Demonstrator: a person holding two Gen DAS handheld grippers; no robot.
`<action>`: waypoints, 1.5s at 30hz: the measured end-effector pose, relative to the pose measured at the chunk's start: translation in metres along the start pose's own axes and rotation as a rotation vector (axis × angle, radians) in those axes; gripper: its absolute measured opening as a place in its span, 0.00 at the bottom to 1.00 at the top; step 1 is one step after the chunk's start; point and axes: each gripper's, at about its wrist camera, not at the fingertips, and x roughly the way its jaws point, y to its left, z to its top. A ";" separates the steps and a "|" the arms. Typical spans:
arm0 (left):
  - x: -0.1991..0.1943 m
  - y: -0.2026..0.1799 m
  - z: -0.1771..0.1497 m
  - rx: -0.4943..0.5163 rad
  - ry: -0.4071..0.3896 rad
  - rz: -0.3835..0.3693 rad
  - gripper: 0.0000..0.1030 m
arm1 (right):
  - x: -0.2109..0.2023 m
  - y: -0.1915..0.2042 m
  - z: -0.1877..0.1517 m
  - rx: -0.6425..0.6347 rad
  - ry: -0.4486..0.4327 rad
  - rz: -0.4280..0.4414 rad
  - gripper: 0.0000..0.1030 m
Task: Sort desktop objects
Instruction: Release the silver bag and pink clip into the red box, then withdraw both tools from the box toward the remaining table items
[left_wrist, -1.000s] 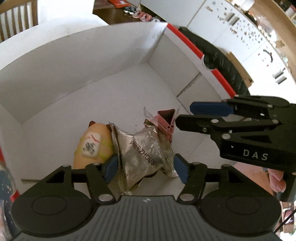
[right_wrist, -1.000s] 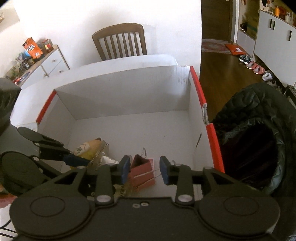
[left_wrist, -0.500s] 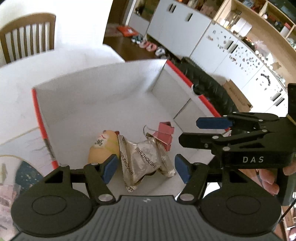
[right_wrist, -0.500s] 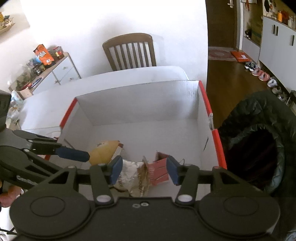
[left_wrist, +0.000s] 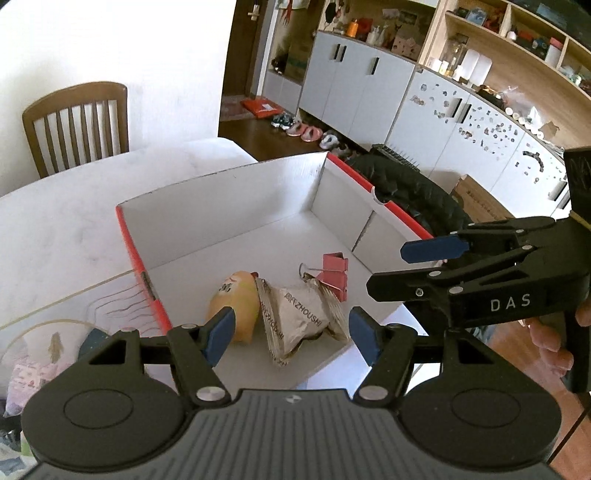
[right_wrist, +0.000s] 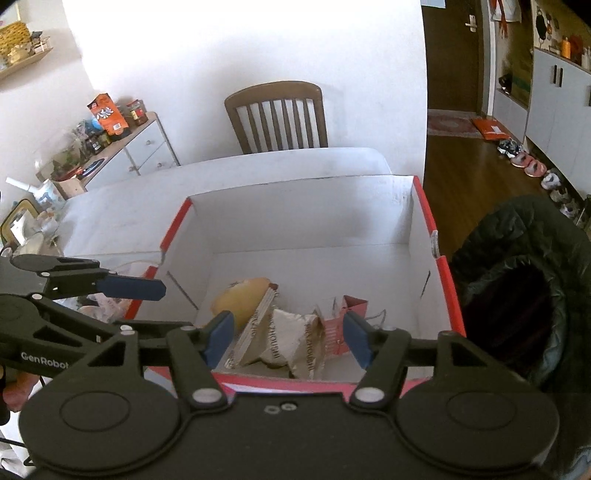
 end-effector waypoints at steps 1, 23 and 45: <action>-0.003 0.000 -0.003 0.004 -0.004 0.002 0.70 | -0.002 0.004 -0.001 -0.007 -0.003 -0.002 0.64; -0.095 0.096 -0.086 -0.054 -0.044 0.043 1.00 | -0.006 0.108 -0.027 -0.023 -0.045 -0.033 0.87; -0.122 0.198 -0.177 -0.054 0.038 0.120 1.00 | 0.040 0.237 -0.044 0.000 -0.023 -0.054 0.95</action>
